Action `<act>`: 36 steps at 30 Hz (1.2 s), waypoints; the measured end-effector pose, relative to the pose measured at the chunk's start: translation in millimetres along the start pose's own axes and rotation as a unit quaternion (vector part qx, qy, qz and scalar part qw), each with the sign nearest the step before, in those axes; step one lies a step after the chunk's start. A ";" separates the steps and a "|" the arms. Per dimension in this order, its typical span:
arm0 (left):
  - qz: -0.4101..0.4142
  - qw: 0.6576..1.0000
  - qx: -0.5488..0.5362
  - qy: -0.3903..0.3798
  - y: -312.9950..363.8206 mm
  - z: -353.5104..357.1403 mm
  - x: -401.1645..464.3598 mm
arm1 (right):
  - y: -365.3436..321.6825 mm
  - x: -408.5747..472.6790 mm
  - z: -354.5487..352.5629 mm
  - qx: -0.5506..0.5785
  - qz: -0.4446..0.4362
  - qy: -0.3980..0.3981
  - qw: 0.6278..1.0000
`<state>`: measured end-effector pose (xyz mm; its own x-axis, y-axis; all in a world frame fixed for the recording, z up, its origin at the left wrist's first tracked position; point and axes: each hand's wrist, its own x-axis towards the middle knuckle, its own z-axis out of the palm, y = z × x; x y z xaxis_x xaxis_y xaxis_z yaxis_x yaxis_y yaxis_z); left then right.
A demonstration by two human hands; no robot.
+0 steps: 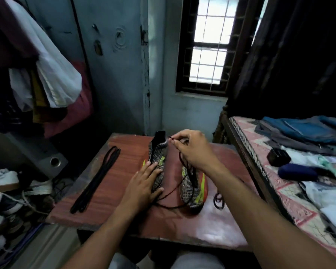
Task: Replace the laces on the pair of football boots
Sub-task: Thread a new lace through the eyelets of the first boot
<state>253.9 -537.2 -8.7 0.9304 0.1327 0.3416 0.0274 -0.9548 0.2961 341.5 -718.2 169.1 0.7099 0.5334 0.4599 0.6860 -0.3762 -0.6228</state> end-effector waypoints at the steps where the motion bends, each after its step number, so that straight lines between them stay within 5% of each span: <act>1: -0.023 1.000 0.001 0.007 -1.5 0.7 0.5 | -11.6 16.8 -2.3 -0.018 -0.017 -0.015 1.000; 7: -0.091 0.994 -0.033 -0.044 18.4 -15.9 16.5 | -79.0 105.5 -18.4 -0.097 -0.129 0.016 0.987; 11: -0.055 0.997 -0.037 -0.048 2.2 -29.0 18.0 | -82.7 121.4 -13.4 -0.128 -0.146 0.024 0.981; 16: -0.008 0.993 -0.111 0.028 -27.2 -25.8 9.5 | -25.5 84.5 34.3 -0.297 -0.116 -0.192 0.928; 19: -0.015 0.982 -0.172 0.081 -38.9 -14.7 8.0 | 12.1 50.7 64.4 -0.326 -0.087 -0.251 0.907; 27: -0.048 0.978 -0.174 0.108 -34.9 -12.3 12.2 | 61.6 2.0 106.5 -0.144 -0.024 -0.119 0.982; 36: -0.056 0.982 -0.142 0.112 -33.0 -8.0 17.9 | 88.4 16.2 101.6 -0.122 -0.075 -0.115 0.983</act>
<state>266.7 -501.1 -5.2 0.8234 0.3173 0.4705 -0.0086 -0.8220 0.5694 397.5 -665.8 57.1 0.5628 0.7427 0.3628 0.8178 -0.4365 -0.3751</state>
